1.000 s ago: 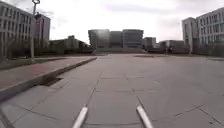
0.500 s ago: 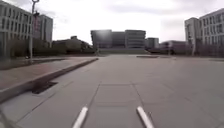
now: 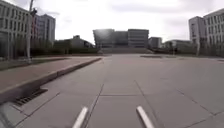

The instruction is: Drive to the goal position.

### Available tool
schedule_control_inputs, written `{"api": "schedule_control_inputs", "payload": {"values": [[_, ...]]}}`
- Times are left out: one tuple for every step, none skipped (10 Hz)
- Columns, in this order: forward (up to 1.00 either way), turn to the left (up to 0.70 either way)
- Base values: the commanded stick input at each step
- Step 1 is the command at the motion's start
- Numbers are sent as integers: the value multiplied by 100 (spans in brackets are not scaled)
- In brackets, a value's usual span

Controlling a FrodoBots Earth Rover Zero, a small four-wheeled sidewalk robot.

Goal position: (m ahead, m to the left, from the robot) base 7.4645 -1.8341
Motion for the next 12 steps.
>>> {"api": "schedule_control_inputs", "payload": {"values": [[100, -27], [100, -27], [100, -27], [100, -27], [100, -27], [100, -27], [100, -27], [100, -27], [100, -27], [100, -27], [100, -27], [100, -27]]}}
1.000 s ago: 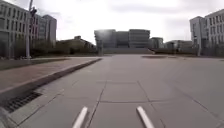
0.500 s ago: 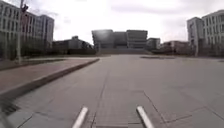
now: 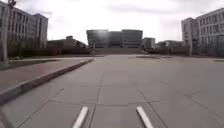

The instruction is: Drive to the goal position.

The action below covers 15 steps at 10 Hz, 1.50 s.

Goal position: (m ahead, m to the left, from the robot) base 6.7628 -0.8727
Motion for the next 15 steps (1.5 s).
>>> {"api": "schedule_control_inputs", "payload": {"values": [[100, -27], [100, -27], [100, -15], [100, -1], [100, 0], [100, 0], [100, 0], [100, 0], [100, 0], [100, 0], [100, 0], [100, 0], [100, 0], [100, 0], [100, 0]]}}
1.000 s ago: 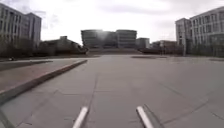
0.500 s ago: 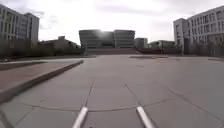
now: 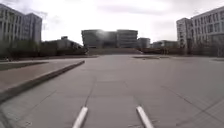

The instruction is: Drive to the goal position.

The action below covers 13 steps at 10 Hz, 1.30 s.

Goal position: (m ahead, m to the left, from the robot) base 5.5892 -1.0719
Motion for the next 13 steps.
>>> {"api": "schedule_control_inputs", "payload": {"values": [[100, 0], [100, 0], [100, 0], [100, 0], [100, 0], [100, 0], [100, 0], [100, 0], [100, 0], [100, 0], [100, 0], [100, 0], [100, 0]]}}
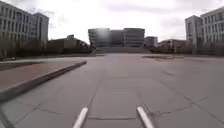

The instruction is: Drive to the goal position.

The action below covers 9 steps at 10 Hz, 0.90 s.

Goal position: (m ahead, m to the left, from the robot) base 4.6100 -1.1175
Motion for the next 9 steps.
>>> {"api": "schedule_control_inputs", "payload": {"values": [[100, 0], [100, 0], [100, 0], [100, -27], [100, -27], [100, -27], [100, -27], [100, -27], [100, -27]]}}
